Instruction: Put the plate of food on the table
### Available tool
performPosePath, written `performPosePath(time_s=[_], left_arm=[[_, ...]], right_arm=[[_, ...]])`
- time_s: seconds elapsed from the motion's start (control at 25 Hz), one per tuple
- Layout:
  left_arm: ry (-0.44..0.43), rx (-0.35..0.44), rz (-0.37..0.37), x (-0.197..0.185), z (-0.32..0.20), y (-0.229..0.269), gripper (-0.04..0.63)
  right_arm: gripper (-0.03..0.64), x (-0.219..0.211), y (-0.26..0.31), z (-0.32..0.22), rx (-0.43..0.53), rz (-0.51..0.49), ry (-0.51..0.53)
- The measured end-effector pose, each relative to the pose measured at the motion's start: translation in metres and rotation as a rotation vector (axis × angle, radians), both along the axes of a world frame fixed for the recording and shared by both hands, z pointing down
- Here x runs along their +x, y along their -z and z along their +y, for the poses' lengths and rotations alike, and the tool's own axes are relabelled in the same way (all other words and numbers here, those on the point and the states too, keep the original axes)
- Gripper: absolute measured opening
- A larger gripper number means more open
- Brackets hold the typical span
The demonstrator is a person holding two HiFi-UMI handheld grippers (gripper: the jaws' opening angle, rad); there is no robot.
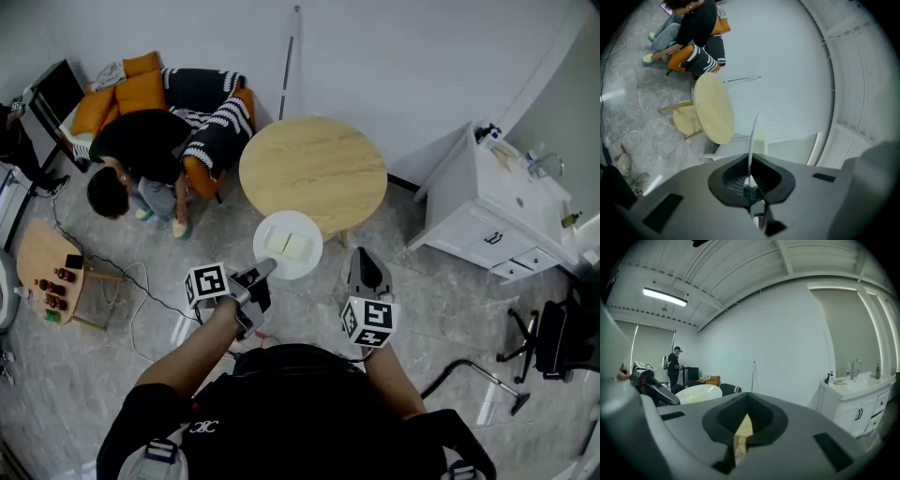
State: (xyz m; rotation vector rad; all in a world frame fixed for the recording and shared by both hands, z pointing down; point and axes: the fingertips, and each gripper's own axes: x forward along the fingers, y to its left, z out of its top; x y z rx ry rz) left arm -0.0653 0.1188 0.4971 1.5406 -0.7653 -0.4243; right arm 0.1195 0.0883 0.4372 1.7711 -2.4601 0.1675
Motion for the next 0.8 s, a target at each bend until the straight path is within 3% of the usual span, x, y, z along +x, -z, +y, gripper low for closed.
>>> performPosePath(time_s=[0.4, 0.8], left_arm=[[-0.005, -0.01, 0.002, 0.0009, 0.0023, -0.0033, 0.019], [-0.023, -0.022, 0.002, -0.0022, 0.0034, -0.0082, 0.02]], right_arm=[[0.008, 0.0025, 0.0044, 0.0012, 0.023, -0.046, -0.027], [0.008, -0.0037, -0.0014, 0.0053, 0.012, -0.031, -0.029]])
